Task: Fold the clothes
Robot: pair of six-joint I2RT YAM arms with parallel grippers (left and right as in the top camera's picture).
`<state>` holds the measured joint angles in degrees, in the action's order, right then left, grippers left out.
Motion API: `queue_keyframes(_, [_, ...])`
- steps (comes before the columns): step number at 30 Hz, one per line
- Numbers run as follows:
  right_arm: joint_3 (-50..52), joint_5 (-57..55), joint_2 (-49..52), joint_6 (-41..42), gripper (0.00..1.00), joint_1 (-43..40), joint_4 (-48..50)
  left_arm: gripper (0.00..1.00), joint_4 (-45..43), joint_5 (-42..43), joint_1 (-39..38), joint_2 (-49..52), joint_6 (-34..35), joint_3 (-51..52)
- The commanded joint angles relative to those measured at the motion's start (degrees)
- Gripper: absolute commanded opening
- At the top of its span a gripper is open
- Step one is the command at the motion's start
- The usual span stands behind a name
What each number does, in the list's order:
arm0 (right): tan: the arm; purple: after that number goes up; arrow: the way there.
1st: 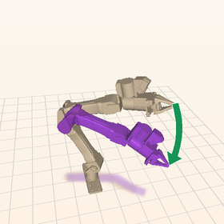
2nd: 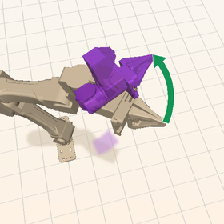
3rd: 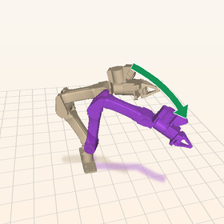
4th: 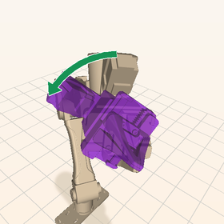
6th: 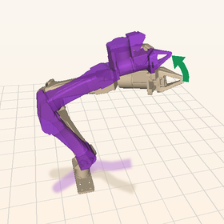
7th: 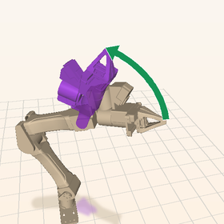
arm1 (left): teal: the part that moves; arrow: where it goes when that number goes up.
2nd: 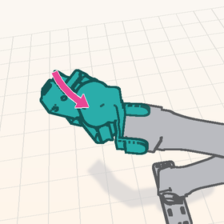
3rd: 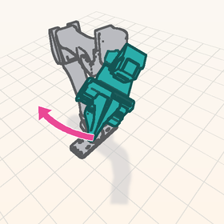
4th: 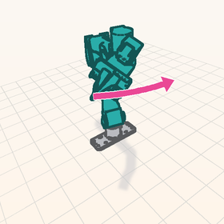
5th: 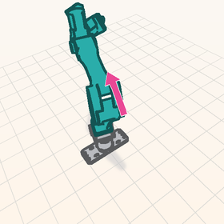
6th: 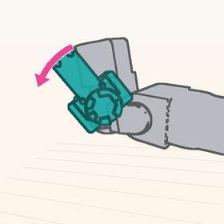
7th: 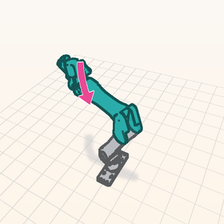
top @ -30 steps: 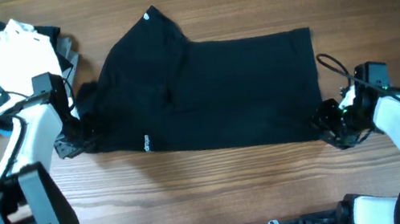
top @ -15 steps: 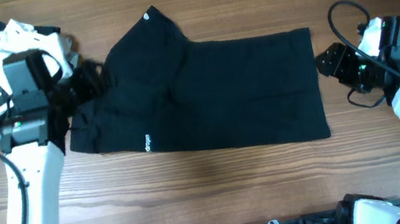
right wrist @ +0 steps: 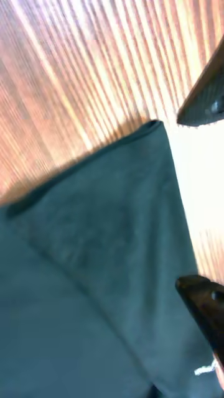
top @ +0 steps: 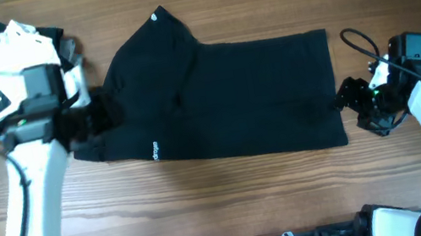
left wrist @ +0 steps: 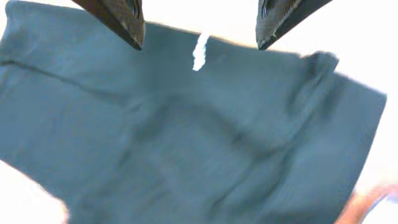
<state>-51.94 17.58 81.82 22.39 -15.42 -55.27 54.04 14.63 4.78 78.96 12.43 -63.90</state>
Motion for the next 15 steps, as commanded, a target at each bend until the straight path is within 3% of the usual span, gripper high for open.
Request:
queue_keyframes(1, [4.5, 0.7, 3.7, 4.3, 0.72, 0.2, 4.0, 0.56, 6.7, -3.5, 5.2, -0.3, 1.8, -0.2])
queue_keyframes(3, [6.3, 3.3, 5.0, 4.8, 0.66, 0.2, 6.2, 0.59, 8.5, -4.7, 7.4, -0.2, 1.8, 0.1])
queue_keyframes(9, [11.3, 4.8, 9.2, 6.5, 0.60, 0.2, 12.9, 0.68, 7.2, -4.7, 12.1, -0.2, 1.8, 3.8])
queue_keyframes(10, [11.6, 5.5, 9.5, 6.5, 0.55, 0.2, 14.7, 0.69, 6.6, -4.7, 12.4, -0.2, 1.8, 4.8])
queue_keyframes(13, [11.7, 6.1, 9.8, 7.8, 0.21, 0.1, 16.5, 0.71, 3.1, -4.6, 12.5, -0.2, 1.8, 8.3])
queue_keyframes(15, [11.7, 5.5, 9.8, 7.7, 0.04, 0.1, 16.3, 0.72, 1.4, -4.7, 12.4, -0.1, 1.7, 10.1])
